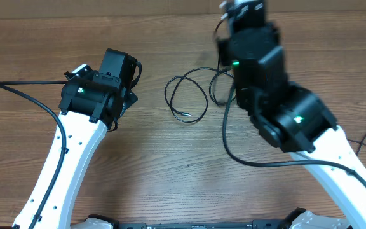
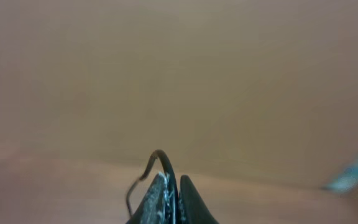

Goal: Untangle cables
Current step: 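Lift the second cable and carry it to the right side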

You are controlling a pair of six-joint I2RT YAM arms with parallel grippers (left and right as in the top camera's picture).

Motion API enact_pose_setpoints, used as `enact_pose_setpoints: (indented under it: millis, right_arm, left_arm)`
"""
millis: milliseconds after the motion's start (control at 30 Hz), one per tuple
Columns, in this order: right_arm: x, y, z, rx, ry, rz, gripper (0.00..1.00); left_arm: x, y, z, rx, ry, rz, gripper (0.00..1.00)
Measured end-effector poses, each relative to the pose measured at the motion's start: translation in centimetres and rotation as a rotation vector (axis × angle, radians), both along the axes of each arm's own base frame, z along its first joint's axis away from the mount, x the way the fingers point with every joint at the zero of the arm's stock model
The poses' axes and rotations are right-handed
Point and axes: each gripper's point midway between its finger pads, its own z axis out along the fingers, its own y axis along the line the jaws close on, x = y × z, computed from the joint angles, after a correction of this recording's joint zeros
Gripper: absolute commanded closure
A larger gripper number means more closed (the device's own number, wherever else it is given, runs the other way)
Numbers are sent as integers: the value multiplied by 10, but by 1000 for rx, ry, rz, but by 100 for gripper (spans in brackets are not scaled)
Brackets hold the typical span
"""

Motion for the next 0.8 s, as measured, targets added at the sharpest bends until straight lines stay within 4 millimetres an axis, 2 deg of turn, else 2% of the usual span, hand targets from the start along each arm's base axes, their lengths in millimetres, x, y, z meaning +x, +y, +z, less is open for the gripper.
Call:
enact_pose_setpoints:
  millis: [167, 267, 500, 533, 600, 667, 733, 800]
  right_arm:
    - [15, -63, 22, -42, -78, -209, 96]
    - [21, -113, 25, -55, -84, -342, 96]
    - [16, -246, 28, -54, -97, -653, 96]
    - [12, -274, 27, -55, -98, -714, 96]
    - [8, -308, 21, -55, -82, -770, 96]
    - [5, -343, 5, -50, -29, -808, 96]
    - [6, -372, -23, -29, 59, -814, 96]
    - [16, -394, -61, 21, 155, -786, 96]
  left_arm:
    - [0, 0, 0, 0, 0, 0, 0]
    - [0, 0, 0, 0, 0, 0, 0]
    - [0, 0, 0, 0, 0, 0, 0]
    - [0, 0, 0, 0, 0, 0, 0]
    - [0, 0, 0, 0, 0, 0, 0]
    - [0, 0, 0, 0, 1, 0, 0]
    - [0, 0, 0, 0, 0, 0, 0]
    - [0, 0, 0, 1, 0, 0, 0]
